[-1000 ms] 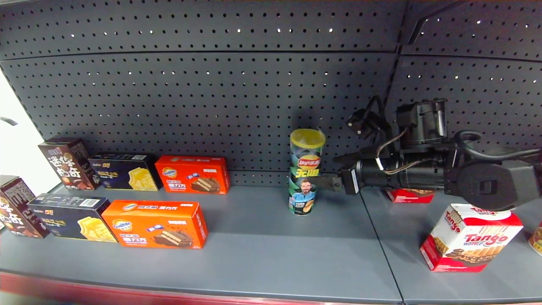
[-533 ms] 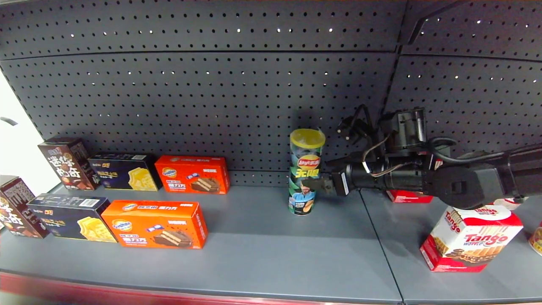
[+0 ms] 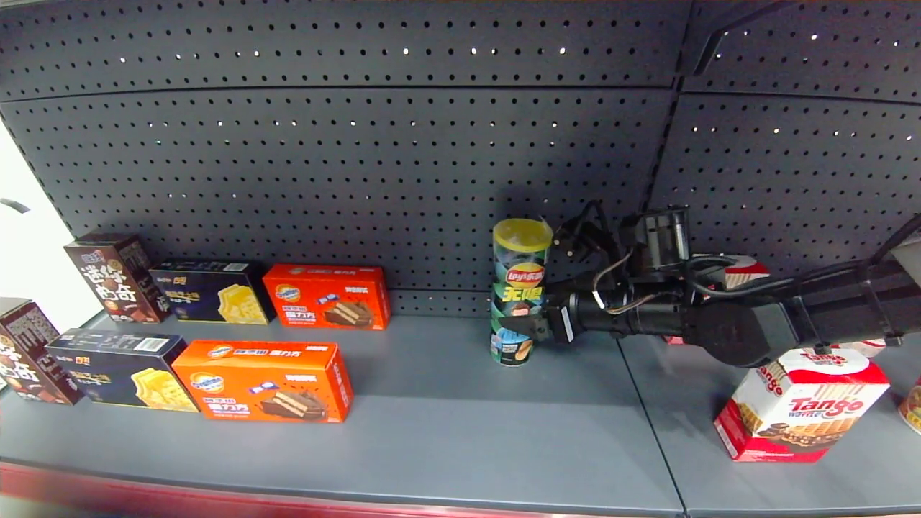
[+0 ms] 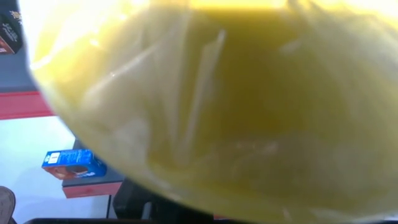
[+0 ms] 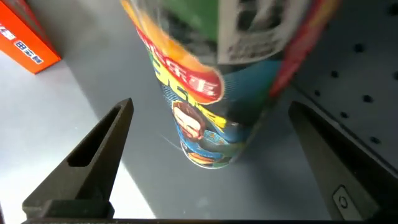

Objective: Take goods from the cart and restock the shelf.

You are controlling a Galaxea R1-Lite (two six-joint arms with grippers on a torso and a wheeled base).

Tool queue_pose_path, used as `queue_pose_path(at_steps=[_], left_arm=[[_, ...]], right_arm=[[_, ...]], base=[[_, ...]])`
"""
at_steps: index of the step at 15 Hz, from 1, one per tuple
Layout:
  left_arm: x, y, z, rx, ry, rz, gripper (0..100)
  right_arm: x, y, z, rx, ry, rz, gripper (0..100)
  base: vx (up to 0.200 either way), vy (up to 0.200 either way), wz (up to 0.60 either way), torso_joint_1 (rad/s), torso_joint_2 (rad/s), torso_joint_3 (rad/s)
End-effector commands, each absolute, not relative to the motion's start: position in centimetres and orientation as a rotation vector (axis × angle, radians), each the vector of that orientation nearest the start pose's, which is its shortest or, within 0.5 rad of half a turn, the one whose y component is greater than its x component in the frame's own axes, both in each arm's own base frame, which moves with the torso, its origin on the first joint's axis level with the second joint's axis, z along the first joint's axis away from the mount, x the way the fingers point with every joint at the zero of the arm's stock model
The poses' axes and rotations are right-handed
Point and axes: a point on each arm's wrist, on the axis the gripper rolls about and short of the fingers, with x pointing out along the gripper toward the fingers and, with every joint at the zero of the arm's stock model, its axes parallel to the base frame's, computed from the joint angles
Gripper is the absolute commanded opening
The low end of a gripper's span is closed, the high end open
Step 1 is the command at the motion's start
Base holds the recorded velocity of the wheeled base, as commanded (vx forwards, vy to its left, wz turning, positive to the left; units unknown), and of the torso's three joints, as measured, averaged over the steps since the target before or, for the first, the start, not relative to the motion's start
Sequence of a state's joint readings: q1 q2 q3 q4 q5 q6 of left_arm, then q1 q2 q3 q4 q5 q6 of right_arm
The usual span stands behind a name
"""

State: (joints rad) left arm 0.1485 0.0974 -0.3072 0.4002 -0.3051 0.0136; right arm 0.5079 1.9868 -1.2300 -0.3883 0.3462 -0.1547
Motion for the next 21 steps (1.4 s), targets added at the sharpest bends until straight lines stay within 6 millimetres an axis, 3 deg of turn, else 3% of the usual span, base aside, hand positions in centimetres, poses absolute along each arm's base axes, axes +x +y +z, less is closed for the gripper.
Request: queue_pose_path(at_steps=[1,9,10,17,21], left_arm=[[-4.2,-1.3,12.0,-0.029,0.184,-0.157,0],[-4.2,-1.3,12.0,-0.03,0.187,-0.156,0],[-4.2,-1.3,12.0,-0.03,0.189,-0.156,0],[-4.1,-1.3,11.8,-0.031,0.197,-0.15,0],[-4.1,-1.3,11.7,-0.032,0.198,-0.151,0]], right_arm=[[34.7,20.4,16.3,-0.176,0.326,0.879,100],[36.2,21.2,15.8,-0.175,0.313,0.877,100],[36.3,21.3,15.7,-0.174,0.31,0.881,0],[34.5,21.5,16.7,-0.173,0.29,0.903,0],[31.6,21.0,18.1,-0.175,0.281,0.93,0]], base=[[0.0,0.0,0.0,0.0,0.0,0.0],[0.0,0.0,0.0,0.0,0.0,0.0],[0.0,0.0,0.0,0.0,0.0,0.0],[0.0,0.0,0.0,0.0,0.0,0.0],[0.0,0.0,0.0,0.0,0.0,0.0]])
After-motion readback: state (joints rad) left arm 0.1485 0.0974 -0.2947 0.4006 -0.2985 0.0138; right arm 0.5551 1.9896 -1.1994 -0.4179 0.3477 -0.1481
